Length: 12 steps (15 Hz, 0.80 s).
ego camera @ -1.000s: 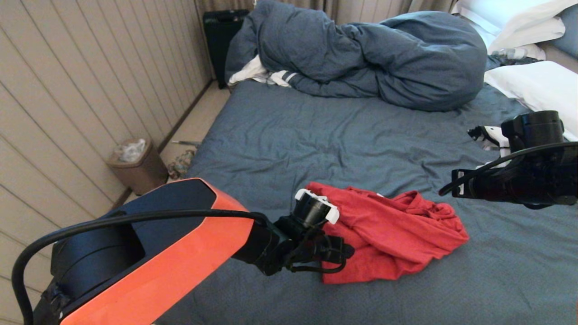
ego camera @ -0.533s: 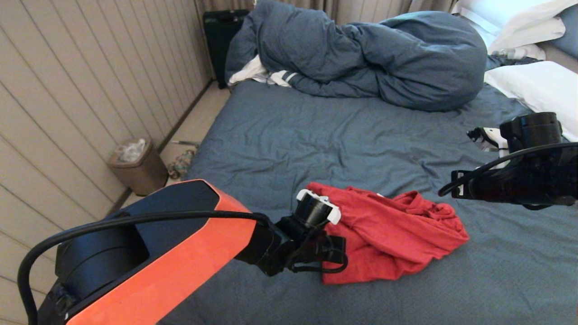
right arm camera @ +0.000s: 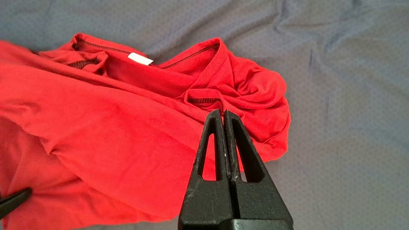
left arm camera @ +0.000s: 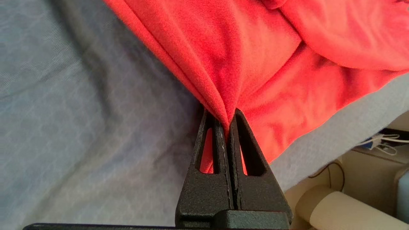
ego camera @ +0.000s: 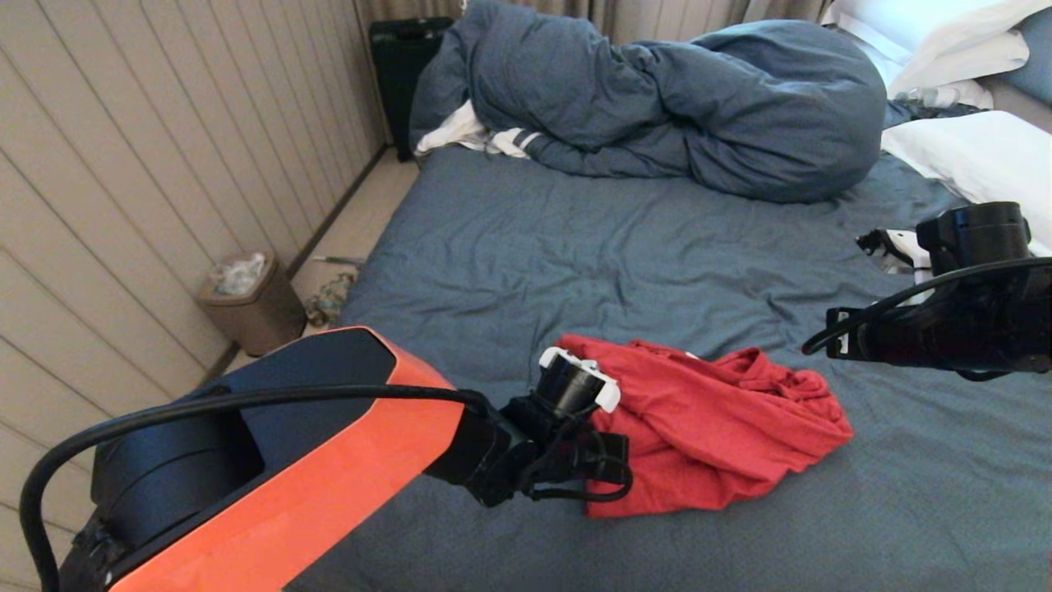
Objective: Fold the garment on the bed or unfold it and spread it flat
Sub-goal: Unford the red T-shirt
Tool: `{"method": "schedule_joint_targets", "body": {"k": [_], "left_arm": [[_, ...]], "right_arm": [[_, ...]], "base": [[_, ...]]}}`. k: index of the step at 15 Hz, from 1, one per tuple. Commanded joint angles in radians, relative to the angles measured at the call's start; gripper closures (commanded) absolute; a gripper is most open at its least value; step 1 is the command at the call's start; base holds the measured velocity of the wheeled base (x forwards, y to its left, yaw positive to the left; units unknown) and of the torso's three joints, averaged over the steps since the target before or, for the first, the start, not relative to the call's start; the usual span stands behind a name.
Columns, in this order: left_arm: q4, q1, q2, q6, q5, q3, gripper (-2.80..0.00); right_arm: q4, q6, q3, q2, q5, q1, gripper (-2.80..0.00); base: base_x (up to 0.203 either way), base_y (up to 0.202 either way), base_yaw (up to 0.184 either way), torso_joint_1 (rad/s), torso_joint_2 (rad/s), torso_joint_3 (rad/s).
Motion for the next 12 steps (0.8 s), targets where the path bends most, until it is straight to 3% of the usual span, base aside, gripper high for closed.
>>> {"method": "schedule_joint_targets", "body": {"k": [1,12], "left_arm": [[-0.002,0.003,-0.036,-0.003,0.0,0.029,0.0],[-0.009,0.059,-0.136,0.007,-0.007,0.17,0.0]], "right_arm": [[-0.001,0.0,-0.002,0.001,0.0,0.004,0.0],[-0.001,0.002,0.0,0.004,-0.002,0.013,0.0]], "base": [[0.0,0.0,0.0,0.0,0.0,0.0],[0.0,0.0,0.0,0.0,0.0,0.0]]}}
